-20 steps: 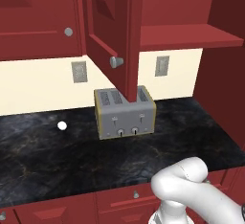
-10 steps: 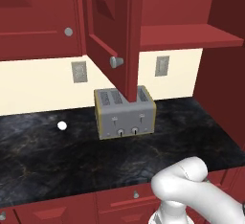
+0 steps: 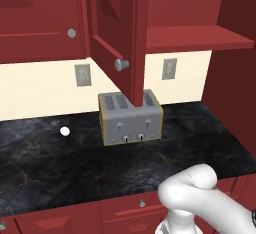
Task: Close all open cabinet doors.
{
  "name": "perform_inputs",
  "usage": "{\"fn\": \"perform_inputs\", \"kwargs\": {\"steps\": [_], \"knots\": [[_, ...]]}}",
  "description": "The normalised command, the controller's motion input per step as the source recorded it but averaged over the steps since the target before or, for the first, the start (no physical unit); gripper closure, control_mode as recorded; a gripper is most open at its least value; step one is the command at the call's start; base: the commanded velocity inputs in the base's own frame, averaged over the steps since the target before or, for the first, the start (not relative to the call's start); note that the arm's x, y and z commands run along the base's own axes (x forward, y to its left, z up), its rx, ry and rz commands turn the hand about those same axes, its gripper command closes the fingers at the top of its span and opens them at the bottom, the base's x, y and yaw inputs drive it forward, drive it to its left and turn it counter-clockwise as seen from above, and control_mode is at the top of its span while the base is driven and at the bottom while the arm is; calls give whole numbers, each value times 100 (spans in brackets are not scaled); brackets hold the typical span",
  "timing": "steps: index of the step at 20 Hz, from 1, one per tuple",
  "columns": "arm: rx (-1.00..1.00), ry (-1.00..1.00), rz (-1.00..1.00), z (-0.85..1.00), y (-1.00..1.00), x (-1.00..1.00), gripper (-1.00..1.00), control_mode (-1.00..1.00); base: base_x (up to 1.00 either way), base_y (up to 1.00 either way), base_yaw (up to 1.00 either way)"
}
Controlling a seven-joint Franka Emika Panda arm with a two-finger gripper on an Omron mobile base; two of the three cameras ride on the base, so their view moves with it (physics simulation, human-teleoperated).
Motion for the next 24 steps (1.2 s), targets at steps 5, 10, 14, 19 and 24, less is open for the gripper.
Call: {"fn": "perform_inputs", "kwargs": {"steps": [5,10,14,19,24], "knots": [[-5,5,0,0,66,1,-100,-100,0,0,0],[-1,2,-4,11,58,16,-100,-100,0,0,0],[0,0,-7,26,41,32,-100,-100,0,0,0],[0,0,-8,20,33,39,-100,-100,0,0,0],[0,0,-12,4,37,34,-100,-100,0,0,0]]}}
